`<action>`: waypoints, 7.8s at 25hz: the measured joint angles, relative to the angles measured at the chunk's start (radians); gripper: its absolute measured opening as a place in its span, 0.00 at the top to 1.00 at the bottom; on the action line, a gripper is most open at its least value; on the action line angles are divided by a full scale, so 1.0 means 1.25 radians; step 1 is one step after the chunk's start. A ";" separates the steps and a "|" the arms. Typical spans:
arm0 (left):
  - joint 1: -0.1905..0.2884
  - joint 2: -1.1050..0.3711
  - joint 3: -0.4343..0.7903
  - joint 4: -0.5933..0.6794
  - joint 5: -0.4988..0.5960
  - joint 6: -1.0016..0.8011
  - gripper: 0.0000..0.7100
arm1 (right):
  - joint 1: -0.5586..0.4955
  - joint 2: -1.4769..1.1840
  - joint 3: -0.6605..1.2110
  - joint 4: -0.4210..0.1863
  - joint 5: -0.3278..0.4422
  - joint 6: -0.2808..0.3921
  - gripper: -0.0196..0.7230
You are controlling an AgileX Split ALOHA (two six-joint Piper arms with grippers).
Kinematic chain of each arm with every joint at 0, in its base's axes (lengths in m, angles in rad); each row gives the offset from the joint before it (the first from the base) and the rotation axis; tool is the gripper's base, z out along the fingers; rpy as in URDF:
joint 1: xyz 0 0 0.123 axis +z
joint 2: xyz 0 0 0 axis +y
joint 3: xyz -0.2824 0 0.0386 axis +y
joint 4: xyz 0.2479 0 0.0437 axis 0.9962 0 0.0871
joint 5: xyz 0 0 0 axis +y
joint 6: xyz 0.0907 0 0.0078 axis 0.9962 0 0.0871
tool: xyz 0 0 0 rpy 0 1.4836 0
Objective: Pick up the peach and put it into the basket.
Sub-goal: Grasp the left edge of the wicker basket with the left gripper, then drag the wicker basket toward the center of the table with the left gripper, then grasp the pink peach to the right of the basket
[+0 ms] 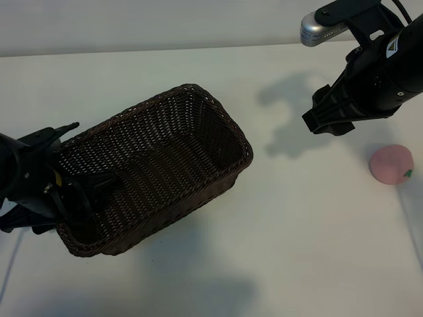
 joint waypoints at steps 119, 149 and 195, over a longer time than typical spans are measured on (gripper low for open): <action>-0.009 0.158 -0.129 0.542 -0.597 -0.699 0.50 | 0.000 0.000 -0.001 -0.037 0.004 -0.001 0.17; -0.009 -0.214 -0.136 0.596 -0.270 -0.369 0.15 | 0.000 0.000 -0.001 -0.040 0.008 -0.002 0.17; -0.009 -0.848 -0.104 0.143 0.230 0.579 0.18 | 0.000 0.000 -0.001 -0.040 0.006 -0.002 0.17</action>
